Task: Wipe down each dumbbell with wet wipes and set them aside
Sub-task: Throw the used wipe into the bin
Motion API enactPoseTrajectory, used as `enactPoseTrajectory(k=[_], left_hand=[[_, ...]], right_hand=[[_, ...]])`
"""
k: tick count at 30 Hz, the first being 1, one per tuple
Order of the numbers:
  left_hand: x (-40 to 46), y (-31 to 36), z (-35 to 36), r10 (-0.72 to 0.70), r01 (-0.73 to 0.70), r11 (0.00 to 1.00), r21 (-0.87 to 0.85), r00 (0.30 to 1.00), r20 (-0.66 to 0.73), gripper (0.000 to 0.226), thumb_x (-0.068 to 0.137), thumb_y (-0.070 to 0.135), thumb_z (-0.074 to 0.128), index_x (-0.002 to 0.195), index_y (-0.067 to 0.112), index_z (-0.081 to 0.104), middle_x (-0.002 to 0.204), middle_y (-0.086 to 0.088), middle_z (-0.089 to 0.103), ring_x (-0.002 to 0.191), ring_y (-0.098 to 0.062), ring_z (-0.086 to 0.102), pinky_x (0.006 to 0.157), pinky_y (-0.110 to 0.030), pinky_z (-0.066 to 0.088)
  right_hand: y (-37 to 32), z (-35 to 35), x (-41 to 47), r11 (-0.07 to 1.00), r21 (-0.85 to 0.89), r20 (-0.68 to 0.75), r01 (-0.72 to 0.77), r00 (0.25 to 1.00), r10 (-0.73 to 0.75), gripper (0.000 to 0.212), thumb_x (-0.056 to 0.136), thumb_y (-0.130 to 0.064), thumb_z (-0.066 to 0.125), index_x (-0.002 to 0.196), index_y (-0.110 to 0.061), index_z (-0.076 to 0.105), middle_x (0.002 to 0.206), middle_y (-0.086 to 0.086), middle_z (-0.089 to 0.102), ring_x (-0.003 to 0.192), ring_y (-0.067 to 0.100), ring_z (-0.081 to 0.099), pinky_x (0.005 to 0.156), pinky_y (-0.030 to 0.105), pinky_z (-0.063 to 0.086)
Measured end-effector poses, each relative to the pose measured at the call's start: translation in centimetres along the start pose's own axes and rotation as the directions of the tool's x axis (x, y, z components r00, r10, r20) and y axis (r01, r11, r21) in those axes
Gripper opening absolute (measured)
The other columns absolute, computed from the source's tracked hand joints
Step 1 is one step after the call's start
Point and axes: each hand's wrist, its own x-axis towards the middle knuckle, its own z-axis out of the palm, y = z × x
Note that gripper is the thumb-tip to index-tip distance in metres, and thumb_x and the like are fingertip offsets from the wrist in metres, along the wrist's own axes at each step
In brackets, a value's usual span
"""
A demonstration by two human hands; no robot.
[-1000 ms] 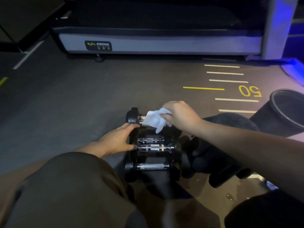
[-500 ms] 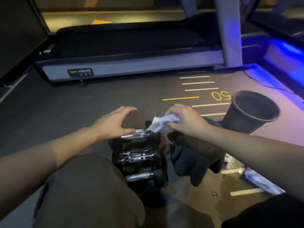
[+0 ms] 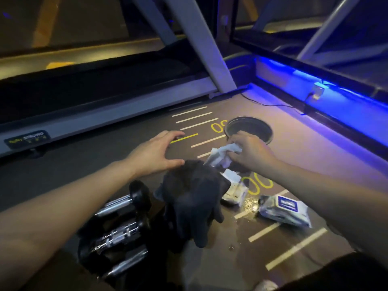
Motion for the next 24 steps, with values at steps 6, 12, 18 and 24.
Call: enactPoseTrajectory(k=[6,12,18,24], left_hand=[[4.9,1.7,2.7,0.049,-0.052,0.998,-0.045,0.996,-0.072,0.074,0.083,0.047,0.077,0.146,0.039,0.039,0.140,0.010,0.049,0.121,-0.012,0.054,0.097,-0.038,0.052],[8.1,0.9,4.2,0.043,-0.047,0.998,-0.042,0.995,-0.091,0.074,0.084,0.048,0.076,0.147,0.038,0.039,0.143,0.012,0.048,0.124,-0.013,0.055,0.096,-0.041,0.052],[12.3,0.7,6.2,0.028,-0.040,0.993,-0.114,0.994,-0.109,0.072,0.085,0.044,0.075,0.147,0.037,0.040,0.146,0.014,0.047,0.127,-0.010,0.051,0.098,-0.037,0.051],[15.6,0.7,8.4,0.003,-0.035,0.970,-0.239,0.991,-0.132,0.066,0.087,0.035,0.076,0.145,0.034,0.044,0.140,0.012,0.050,0.117,-0.002,0.049,0.093,-0.026,0.046]], right_hand=[[4.4,-0.7,1.1,0.994,-0.026,-0.007,-0.107,0.994,0.107,0.011,0.080,-0.027,0.068,0.091,-0.025,0.067,0.094,-0.001,0.053,0.089,0.022,0.058,0.071,0.039,0.048],[7.0,1.0,2.6,0.984,-0.031,0.015,-0.174,0.985,0.174,0.009,0.083,-0.027,0.065,0.091,-0.024,0.067,0.095,0.001,0.056,0.083,0.023,0.058,0.068,0.038,0.048],[10.1,2.8,5.3,0.915,0.102,0.029,-0.390,0.921,0.390,0.003,0.075,-0.020,0.058,0.072,-0.020,0.059,0.065,0.002,0.064,0.063,0.025,0.063,0.056,0.038,0.052],[12.6,4.5,9.2,0.659,0.519,0.000,-0.545,0.771,0.637,0.047,0.062,-0.028,0.062,0.106,-0.014,0.060,0.097,0.011,0.069,0.089,0.031,0.070,0.072,0.039,0.059]])
